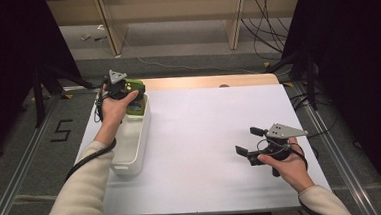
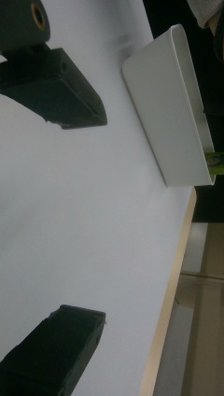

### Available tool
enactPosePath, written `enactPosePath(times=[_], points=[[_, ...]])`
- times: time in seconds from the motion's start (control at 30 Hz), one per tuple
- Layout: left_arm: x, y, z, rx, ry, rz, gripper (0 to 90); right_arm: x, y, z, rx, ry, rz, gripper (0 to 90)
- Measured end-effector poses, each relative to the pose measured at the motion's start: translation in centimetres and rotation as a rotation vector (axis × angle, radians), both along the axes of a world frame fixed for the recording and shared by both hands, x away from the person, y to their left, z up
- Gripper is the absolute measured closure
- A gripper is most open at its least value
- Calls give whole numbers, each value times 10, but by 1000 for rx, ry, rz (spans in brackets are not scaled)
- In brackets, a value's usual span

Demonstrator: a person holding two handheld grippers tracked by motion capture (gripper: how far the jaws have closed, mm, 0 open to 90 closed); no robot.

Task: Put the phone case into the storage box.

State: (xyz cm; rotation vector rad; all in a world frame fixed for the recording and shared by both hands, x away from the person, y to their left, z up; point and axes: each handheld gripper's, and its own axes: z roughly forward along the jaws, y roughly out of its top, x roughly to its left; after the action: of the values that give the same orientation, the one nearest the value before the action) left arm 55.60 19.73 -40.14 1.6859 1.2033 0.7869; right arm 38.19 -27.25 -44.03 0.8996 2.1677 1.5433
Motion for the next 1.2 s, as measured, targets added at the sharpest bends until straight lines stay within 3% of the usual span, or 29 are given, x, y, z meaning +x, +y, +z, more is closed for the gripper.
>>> enactPosePath(times=[1.2], points=[[5, -1, -10, 3, 34, 4, 159, 0, 0, 0, -2, 3, 2, 74]])
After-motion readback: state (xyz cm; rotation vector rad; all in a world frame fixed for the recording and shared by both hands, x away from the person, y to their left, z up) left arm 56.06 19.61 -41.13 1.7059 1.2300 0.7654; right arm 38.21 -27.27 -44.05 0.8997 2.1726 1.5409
